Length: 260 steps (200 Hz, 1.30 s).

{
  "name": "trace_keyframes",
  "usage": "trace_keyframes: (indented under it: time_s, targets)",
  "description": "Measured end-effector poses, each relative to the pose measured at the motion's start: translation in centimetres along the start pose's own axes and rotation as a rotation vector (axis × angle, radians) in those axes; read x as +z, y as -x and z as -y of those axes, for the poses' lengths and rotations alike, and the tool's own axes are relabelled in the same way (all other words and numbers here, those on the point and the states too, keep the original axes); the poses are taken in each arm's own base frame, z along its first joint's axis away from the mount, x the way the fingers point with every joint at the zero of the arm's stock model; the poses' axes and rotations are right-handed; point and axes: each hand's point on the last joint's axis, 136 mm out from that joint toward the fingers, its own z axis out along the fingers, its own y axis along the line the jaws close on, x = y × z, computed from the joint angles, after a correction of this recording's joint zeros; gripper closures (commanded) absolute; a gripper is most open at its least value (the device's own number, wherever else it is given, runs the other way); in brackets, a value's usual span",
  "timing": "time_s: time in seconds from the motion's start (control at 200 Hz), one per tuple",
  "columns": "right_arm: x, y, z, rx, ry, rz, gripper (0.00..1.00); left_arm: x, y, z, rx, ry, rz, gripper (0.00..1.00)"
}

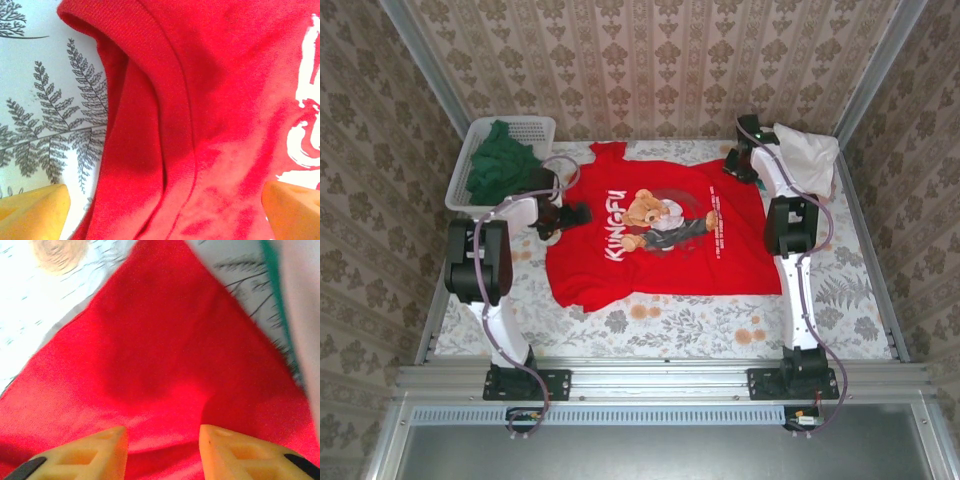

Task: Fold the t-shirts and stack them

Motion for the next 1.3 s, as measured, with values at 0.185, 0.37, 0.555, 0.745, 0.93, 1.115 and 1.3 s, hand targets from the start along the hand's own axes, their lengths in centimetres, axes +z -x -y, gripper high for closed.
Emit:
trace_keyframes:
  time_s: [0.185, 0.37, 0.555, 0.745, 0.93, 1.115, 1.3]
  targets:
    - [-7.6, -2.5, -6.4, -0.206, 0.098, 0.045, 0.38, -7.3, 0.1, 2.6, 0.064, -0.024, 0.159, 0.0]
    - [-20.1, -11.6, -11.5, -0.526, 0.37, 0.16, 0.38, -14.3, -3.1, 2.1, 0.054, -0.036, 0.327, 0.0]
    - [-25.5, -29.4, -12.9, -0.975, 0.757, 0.263, 0.57, -14.0, -9.5, -0.8, -0.014, -0.009, 0.298, 0.0]
    - [-23.1, -44.2, -12.9, -1.387, 0.944, 0.196, 0.62, -12.9, -10.7, -2.6, -0.064, 0.028, 0.253, 0.0]
    - [-24.0, -52.7, -14.4, -1.637, 1.077, 0.239, 0.66, -12.5, -10.4, -4.5, -0.125, 0.058, 0.239, 0.0]
    - [-22.0, -55.0, -17.6, -1.729, 1.055, 0.284, 0.73, -12.2, -10.0, -5.4, -0.159, 0.049, 0.233, 0.0]
    - [-19.8, -55.0, -19.5, -1.776, 0.985, 0.333, 0.74, -12.3, -9.8, -5.3, -0.15, 0.027, 0.234, 0.0]
